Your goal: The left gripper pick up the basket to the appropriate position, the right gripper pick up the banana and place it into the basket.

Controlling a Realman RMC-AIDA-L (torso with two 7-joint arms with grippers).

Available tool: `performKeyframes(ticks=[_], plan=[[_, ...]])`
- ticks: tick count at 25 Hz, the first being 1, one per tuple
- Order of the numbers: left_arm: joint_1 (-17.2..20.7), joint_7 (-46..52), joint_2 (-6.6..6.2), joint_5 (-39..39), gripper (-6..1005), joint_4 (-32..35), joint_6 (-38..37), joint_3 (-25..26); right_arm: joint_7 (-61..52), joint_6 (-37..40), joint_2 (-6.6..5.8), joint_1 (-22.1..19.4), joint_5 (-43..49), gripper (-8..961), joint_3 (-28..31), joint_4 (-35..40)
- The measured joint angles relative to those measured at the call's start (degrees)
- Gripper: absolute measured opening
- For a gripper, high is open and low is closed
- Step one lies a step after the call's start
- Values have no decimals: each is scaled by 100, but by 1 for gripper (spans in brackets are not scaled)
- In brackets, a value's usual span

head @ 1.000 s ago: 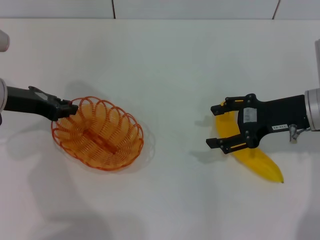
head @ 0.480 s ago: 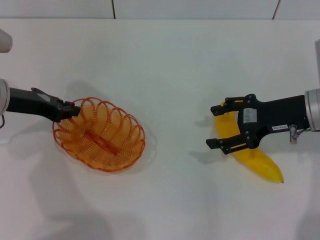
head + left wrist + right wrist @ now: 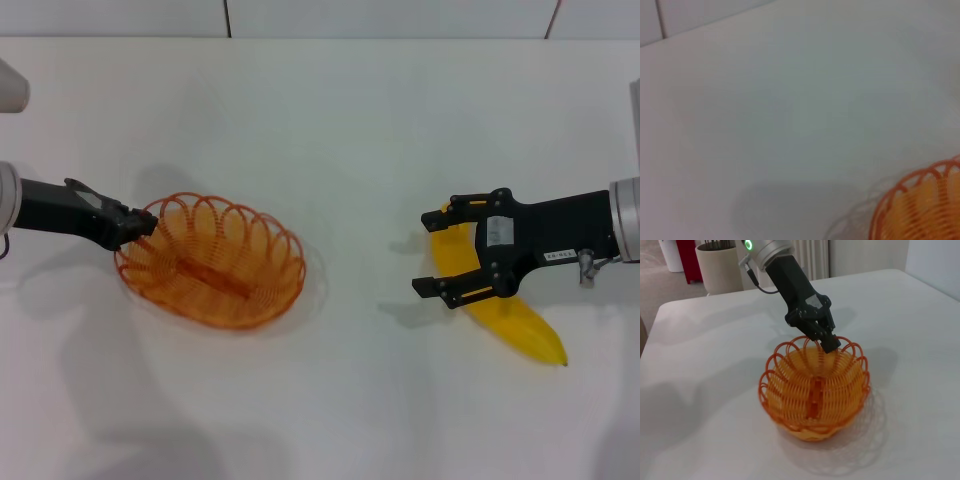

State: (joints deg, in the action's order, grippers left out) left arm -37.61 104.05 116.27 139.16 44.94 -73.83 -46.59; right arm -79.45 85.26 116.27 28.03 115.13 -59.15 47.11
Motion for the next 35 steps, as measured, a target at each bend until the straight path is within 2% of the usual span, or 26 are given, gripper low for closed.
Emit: performKeyframes(ticks=[10, 25, 35], plan=[[3, -9, 0, -148, 59, 4, 6, -33, 0, -20, 0, 0, 0, 883, 0, -9], [-19, -267, -3, -966, 60, 97, 100, 11, -8, -6, 0, -4, 0, 883, 0, -9], [-103, -351, 4, -1367, 61, -40, 590, -19, -13, -4, 0, 36, 0, 883, 0, -3]])
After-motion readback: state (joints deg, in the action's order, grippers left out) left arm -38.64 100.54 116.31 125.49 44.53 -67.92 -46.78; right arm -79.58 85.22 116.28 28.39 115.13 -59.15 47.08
